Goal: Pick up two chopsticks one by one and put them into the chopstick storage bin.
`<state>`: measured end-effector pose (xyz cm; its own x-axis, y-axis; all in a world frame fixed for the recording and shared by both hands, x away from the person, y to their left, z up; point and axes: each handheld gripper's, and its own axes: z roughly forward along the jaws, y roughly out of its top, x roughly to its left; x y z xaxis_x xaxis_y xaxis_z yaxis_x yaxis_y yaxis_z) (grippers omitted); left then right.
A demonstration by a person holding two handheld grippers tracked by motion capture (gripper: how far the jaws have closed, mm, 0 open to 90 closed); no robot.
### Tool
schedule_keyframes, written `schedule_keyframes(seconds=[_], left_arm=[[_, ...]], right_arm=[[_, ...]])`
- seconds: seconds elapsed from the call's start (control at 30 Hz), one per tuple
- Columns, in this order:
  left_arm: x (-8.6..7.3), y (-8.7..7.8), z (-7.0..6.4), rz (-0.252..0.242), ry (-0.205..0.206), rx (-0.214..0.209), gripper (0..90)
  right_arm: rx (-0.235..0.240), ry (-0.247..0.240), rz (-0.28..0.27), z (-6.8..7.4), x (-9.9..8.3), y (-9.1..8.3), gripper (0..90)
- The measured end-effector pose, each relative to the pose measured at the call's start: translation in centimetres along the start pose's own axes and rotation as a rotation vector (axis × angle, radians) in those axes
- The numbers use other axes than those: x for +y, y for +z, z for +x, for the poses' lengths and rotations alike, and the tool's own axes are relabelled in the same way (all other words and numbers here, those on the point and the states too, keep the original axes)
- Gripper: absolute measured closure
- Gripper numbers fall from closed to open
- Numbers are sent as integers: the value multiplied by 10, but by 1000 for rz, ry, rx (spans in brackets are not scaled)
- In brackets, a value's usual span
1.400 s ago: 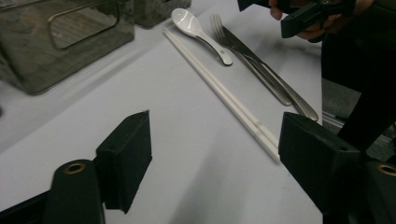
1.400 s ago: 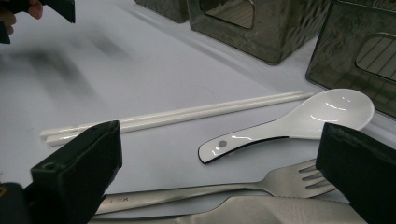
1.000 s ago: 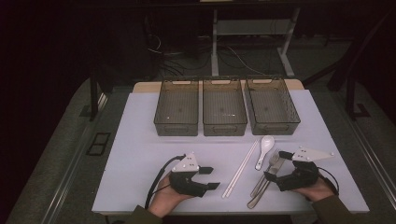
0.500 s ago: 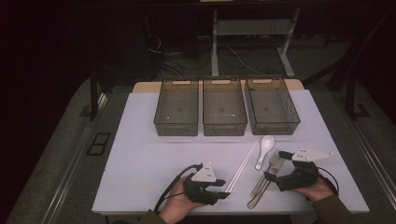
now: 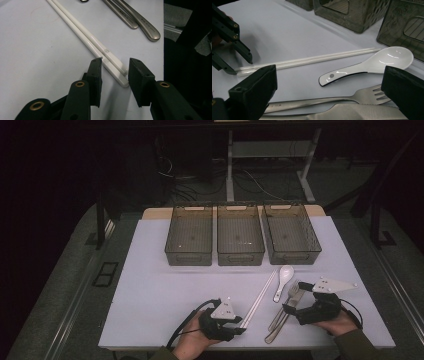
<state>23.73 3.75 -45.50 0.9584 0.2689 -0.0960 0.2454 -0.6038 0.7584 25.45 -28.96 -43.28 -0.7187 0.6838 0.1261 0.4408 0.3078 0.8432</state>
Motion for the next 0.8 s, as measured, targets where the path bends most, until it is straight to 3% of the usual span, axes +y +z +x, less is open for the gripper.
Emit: schedule_keyframes(seconds=[0.47,0.8], left_arm=[[0,-3,0,23,26,16,672],[0,-5,3,40,30,57,712]], right_arm=[[0,1,0,0,0,0,4],[1,4,-2,0,0,0,4]])
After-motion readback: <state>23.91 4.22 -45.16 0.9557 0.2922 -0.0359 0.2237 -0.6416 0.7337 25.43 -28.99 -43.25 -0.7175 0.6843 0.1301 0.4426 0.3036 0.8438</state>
